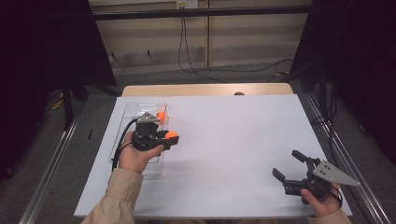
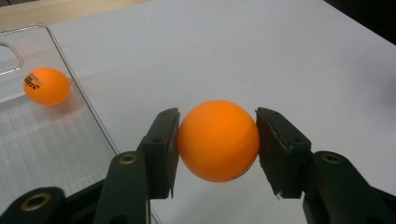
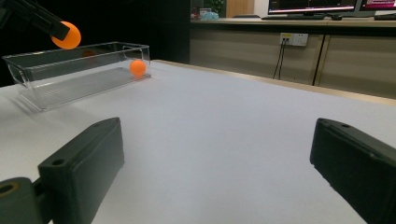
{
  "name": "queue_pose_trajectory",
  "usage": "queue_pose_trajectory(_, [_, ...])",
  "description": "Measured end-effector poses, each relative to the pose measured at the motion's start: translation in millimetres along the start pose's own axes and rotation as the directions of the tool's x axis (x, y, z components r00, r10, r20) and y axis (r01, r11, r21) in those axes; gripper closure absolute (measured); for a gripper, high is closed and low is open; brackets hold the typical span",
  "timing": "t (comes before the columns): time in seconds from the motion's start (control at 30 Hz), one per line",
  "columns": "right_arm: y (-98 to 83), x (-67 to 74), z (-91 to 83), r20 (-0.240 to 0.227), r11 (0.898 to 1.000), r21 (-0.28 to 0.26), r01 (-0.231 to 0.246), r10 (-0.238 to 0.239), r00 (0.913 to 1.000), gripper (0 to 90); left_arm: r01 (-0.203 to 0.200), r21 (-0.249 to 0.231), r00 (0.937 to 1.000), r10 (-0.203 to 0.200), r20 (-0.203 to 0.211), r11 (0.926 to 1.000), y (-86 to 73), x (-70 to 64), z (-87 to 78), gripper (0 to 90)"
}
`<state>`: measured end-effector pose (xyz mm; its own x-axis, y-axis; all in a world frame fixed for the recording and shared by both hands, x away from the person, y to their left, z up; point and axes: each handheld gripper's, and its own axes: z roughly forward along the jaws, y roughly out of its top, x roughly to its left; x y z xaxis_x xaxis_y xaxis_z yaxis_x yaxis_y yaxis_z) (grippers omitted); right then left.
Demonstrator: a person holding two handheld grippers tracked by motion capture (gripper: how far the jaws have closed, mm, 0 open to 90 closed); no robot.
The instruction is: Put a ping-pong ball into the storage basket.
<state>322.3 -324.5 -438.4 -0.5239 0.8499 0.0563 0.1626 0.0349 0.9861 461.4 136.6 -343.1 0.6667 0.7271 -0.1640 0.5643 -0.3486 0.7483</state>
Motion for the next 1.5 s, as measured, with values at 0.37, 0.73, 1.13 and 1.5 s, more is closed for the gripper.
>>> queue_pose_trajectory(0.37, [0.1,-0.1,1.1,-0.003,1.000,-0.002,0.007,-0.007,1.0000,2.8,0.011,0.000,0.9998,-0.011,-0.014,0.9999,-1.4,5.2,-5.0,51.0])
queue_pose_trajectory(0.73, [0.1,0.1,0.6,-0.001,1.000,-0.003,0.003,-0.003,1.0000,2.8,0.021,-0.013,0.9994,-0.021,-0.028,0.9997,-2.2,11.7,-8.8,51.1])
queue_pose_trajectory(1.13, [-0.2,0.0,0.0,-0.006,1.000,0.003,0.010,-0.010,0.9999,2.8,0.028,-0.012,0.9980,-0.029,-0.056,0.9995,-4.4,19.8,-13.3,51.1])
queue_pose_trajectory(1.5, [-0.5,0.0,-0.9,-0.002,1.000,0.003,0.012,-0.012,0.9999,2.9,0.039,-0.006,0.9966,-0.040,-0.072,0.9992,-7.3,27.1,-14.2,51.1])
